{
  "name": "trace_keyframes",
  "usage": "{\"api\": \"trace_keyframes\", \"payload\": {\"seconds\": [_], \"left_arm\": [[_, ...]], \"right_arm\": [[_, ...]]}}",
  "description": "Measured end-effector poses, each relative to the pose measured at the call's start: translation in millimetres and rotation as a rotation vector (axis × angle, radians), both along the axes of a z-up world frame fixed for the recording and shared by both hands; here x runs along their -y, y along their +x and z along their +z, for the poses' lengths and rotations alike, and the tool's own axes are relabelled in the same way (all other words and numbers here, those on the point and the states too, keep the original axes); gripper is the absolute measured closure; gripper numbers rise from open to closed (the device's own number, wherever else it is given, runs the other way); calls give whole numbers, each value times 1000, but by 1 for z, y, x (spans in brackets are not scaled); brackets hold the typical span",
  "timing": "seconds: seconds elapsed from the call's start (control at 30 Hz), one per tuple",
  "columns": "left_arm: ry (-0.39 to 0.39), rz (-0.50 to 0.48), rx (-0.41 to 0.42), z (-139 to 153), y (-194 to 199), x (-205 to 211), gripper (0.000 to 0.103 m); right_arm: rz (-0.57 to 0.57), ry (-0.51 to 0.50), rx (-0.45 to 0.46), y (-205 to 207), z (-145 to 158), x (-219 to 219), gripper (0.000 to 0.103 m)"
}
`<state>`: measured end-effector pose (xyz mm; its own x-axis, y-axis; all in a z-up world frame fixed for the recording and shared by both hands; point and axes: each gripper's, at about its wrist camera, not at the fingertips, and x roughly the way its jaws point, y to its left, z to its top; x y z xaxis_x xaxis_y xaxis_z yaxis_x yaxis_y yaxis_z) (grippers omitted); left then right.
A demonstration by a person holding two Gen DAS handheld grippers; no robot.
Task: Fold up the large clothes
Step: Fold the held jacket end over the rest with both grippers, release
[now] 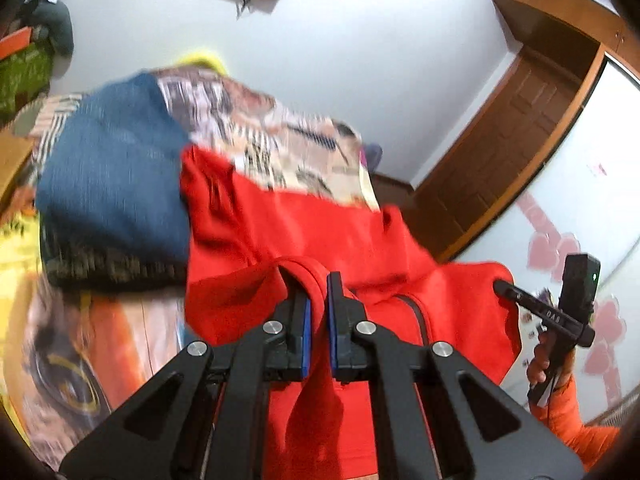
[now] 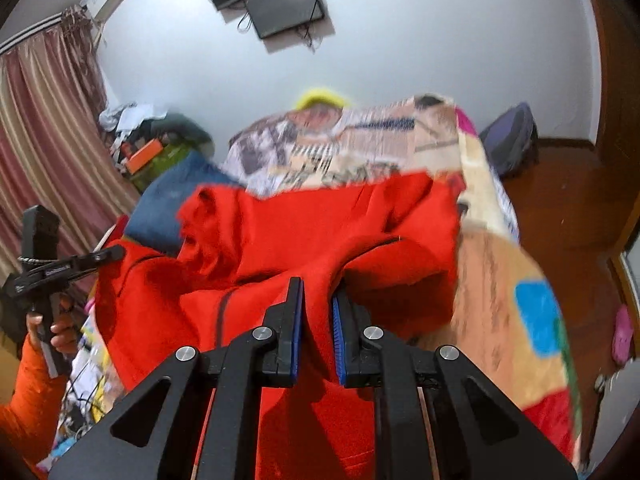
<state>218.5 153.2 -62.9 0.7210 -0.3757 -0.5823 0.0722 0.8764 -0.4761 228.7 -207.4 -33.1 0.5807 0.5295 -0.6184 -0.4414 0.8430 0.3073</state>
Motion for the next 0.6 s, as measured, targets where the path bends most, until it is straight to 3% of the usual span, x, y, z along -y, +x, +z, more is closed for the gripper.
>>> {"api": "trace_keyframes", "payload": {"seconds": [0.2,0.3,0.43,0.53,0.6], "left_arm": [[89,94,24,8,63,-16,97],[139,140,-15,-9,99,-21,97],[194,175,-121,-54,141,-27,97],[219,166,-160,-77,149,-26,95],[275,149,-154,-83,150,-19,93]], "right_arm": [[-91,-13,28,59,0,2,91],[-139,-45,8,93,-16,2,91],[-170,-85,-60,125,-48,3,91],[-169,-113,-112,137,-73,1,91],[-165,-150,-113,137,-81,-2,88]]}}
